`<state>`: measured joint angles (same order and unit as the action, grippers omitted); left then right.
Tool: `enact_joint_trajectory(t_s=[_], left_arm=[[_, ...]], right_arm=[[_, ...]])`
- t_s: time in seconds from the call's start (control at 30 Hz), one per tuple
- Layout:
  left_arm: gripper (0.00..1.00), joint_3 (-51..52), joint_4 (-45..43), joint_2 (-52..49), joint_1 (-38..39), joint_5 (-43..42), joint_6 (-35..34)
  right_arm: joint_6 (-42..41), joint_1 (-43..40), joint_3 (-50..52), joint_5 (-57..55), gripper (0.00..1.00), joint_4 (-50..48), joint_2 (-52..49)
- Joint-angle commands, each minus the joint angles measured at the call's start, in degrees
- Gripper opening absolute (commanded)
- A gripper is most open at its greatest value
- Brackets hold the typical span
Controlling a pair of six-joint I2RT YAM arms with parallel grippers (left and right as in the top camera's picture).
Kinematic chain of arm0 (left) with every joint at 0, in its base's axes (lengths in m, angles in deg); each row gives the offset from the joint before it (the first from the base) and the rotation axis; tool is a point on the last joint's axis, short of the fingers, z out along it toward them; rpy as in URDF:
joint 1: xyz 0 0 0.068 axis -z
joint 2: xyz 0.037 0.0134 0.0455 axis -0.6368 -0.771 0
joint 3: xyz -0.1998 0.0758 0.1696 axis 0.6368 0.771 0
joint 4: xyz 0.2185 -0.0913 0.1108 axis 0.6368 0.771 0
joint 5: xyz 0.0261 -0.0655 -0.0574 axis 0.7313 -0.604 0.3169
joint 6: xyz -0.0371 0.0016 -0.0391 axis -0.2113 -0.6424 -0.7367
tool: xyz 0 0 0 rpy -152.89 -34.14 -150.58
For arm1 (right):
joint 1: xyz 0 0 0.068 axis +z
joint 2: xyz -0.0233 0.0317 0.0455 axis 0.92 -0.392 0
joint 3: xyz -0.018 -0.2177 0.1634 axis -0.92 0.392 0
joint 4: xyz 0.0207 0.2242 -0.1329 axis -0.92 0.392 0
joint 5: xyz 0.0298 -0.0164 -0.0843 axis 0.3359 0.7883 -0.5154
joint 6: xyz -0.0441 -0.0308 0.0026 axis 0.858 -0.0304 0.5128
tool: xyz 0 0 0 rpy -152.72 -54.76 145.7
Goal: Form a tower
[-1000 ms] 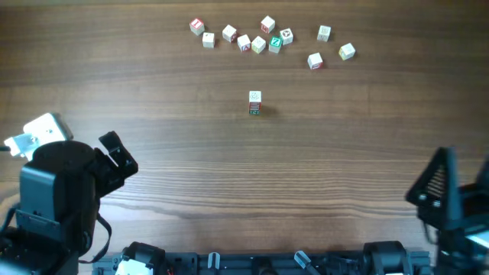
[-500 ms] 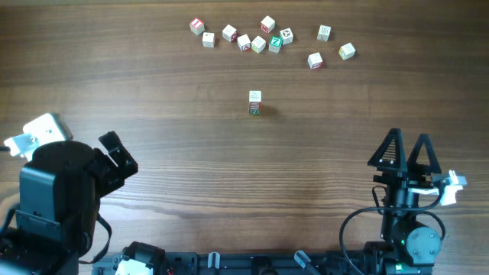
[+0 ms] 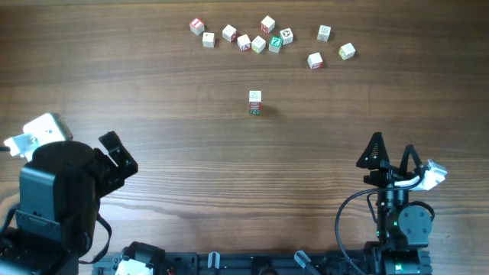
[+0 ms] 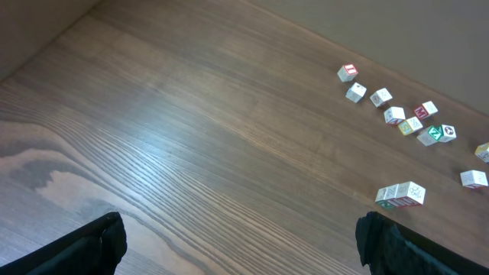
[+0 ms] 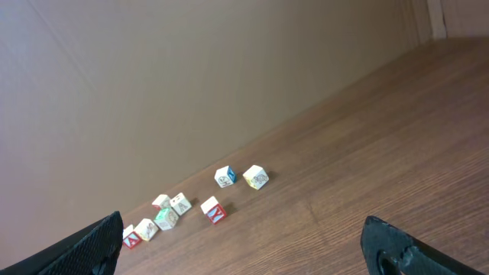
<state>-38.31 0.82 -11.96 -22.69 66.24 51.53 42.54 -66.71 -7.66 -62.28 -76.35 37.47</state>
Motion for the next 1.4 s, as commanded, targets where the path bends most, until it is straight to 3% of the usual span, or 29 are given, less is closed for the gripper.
enact_joint_trajectory(t_s=[0.0,0.57,0.73,0.93,1.0,1.07,1.13,1.23,1.37], left_arm=[[1.00,-0.04,-0.11,-0.02,-0.26,0.76,-0.96],[1.00,-0.04,-0.11,0.04,-0.42,0.74,-0.96],[1.00,-0.04,0.07,0.28,-4.39,1.36,-0.94],[1.00,-0.04,5.11,5.35,-4.46,-0.61,-0.98],[1.00,0.59,0.44,8.55,-5.70,-1.01,-0.96],[1.00,7.61,-7.96,14.10,-6.99,-5.03,1.79],[1.00,22.34,-22.51,22.14,-7.04,-11.37,7.15],[1.00,49.59,-47.54,35.19,-7.78,-19.98,9.68],[1.00,70.36,-69.83,44.98,-8.72,-21.16,11.52]], right_arm=[[1.14,-0.24,0.04,0.70,1.00,-0.28,0.57],[1.16,-0.24,0.04,0.70,1.00,-0.28,0.57],[1.16,-0.24,0.04,0.70,1.00,-0.28,0.57],[1.16,-0.24,0.04,0.70,1.00,-0.28,0.57],[1.16,-0.24,0.04,0.70,1.00,-0.28,0.57],[1.14,-0.24,0.04,0.70,1.00,-0.28,0.57],[1.14,-0.24,0.04,0.70,1.00,-0.28,0.57],[1.16,-0.24,0.04,0.70,1.00,-0.28,0.57],[1.18,-0.24,0.04,0.70,1.00,-0.28,0.57]])
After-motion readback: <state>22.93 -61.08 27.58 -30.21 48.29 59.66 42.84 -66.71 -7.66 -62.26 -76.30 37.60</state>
